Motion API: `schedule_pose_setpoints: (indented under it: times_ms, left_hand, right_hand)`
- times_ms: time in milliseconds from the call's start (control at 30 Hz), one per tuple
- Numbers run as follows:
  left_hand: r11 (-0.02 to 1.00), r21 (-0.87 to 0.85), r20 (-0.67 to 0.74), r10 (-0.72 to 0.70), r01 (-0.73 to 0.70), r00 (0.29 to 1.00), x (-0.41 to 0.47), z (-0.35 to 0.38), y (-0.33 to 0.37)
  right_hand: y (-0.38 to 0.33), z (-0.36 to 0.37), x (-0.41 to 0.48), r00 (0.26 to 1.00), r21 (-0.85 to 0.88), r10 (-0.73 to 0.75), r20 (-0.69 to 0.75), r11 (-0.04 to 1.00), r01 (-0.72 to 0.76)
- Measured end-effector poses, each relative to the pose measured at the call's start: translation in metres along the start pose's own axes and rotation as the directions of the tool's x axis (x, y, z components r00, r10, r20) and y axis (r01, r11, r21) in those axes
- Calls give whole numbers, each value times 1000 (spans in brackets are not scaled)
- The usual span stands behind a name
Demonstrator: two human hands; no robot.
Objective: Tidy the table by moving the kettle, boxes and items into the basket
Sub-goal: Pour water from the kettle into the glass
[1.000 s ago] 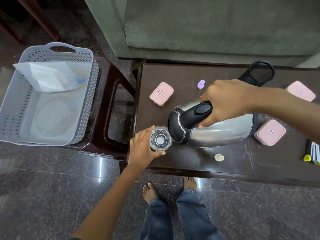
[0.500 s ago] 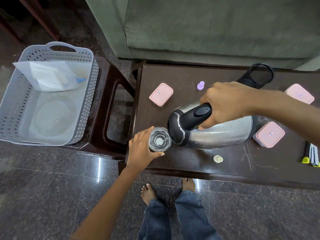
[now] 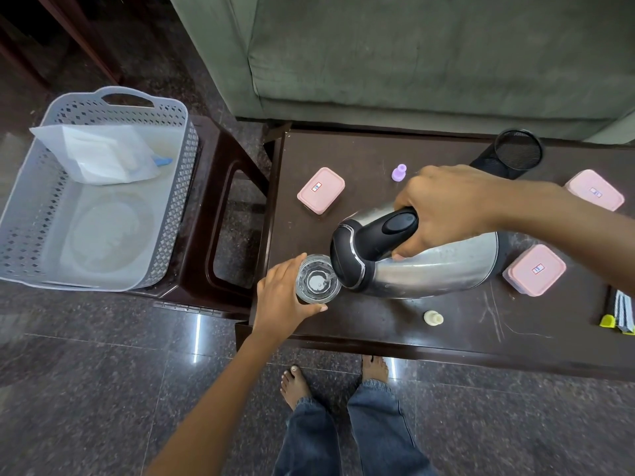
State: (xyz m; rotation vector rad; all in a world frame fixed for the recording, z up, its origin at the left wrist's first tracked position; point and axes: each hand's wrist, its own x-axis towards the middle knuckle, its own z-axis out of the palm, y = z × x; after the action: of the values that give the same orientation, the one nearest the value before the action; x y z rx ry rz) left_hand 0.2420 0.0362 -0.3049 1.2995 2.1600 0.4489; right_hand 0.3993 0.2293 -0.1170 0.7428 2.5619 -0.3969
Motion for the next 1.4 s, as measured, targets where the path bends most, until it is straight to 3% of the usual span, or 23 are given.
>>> schedule_pose_setpoints:
  times_ms: [1400]
  left_hand:
    - [999, -24, -3, -21, 21, 1000, 0, -1, 1]
  right_hand:
    - [-5, -14, -1, 999, 3, -18, 31, 1000, 17]
